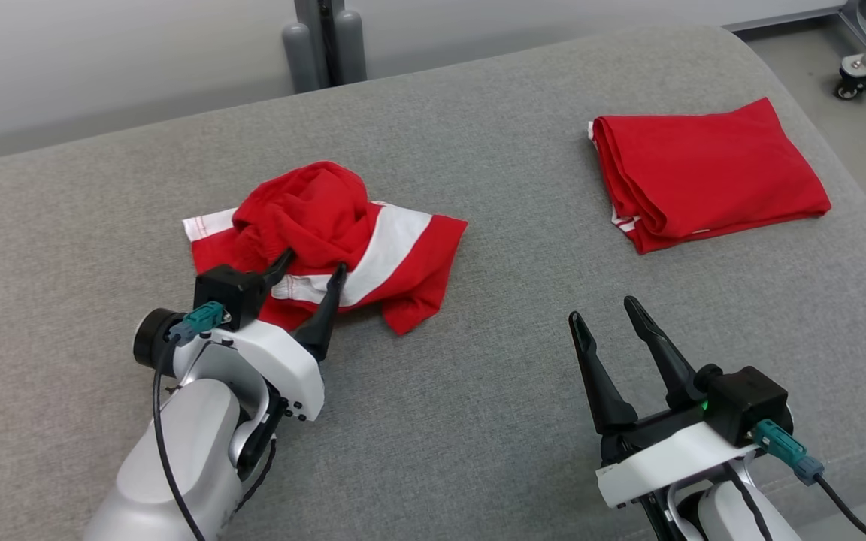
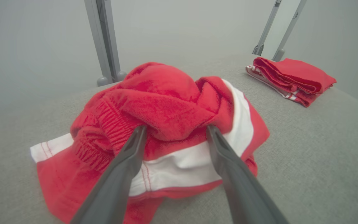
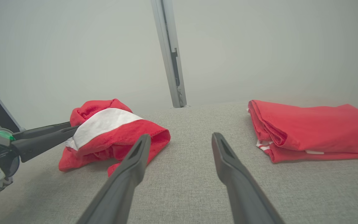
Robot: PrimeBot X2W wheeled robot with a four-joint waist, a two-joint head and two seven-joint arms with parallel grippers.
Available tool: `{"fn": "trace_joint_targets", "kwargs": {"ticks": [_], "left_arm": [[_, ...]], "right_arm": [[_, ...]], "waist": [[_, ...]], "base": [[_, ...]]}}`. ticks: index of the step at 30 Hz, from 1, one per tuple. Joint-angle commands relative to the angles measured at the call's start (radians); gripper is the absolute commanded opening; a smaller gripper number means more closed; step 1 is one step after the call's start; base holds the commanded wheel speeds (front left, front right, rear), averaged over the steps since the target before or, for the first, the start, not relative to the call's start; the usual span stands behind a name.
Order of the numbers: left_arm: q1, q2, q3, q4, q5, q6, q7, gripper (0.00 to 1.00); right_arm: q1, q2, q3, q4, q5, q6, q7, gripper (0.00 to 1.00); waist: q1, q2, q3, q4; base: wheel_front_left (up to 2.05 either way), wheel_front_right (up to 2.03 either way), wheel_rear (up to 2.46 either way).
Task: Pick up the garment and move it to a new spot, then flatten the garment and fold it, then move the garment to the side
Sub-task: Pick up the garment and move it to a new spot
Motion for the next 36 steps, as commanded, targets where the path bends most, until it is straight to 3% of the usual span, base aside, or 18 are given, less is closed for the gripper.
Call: {"fn": "trace_joint_targets", "kwargs": {"ticks": [1, 7, 21, 36], "left_arm": [[0.009, -0.001, 0.005, -0.003, -0.009, -0.002, -0.015, 1.00], [0.062, 0.010, 0.046, -0.067, -0.040, 0.014, -0.080, 1.00], [0.320, 0.022, 0.176, -0.255, -0.081, 0.080, -0.102, 1.00], [0.526, -0.023, 0.308, -0.394, 0.005, 0.118, -0.102, 1.00]], "right_arm": [[-0.010, -0.006, 0.001, 0.000, 0.003, 0.000, -0.001, 1.00], [0.001, -0.006, 0.009, 0.015, -0.004, 0.000, -0.001, 1.00], [0.054, -0.006, 0.002, 0.036, -0.009, 0.000, -0.001, 1.00], [0.140, -0.006, -0.093, 0.004, -0.036, 0.000, -0.001, 1.00]], "waist": [[0.0000, -0.0001, -0.008, 0.011], [0.0000, -0.0001, -0.054, 0.067], [0.0000, -0.0001, -0.162, 0.199], [0.0000, -0.0001, -0.230, 0.292]], "base": [[0.00, 0.00, 0.00], [0.00, 0.00, 0.00], [0.00, 0.00, 0.00], [0.00, 0.00, 0.00]]}}
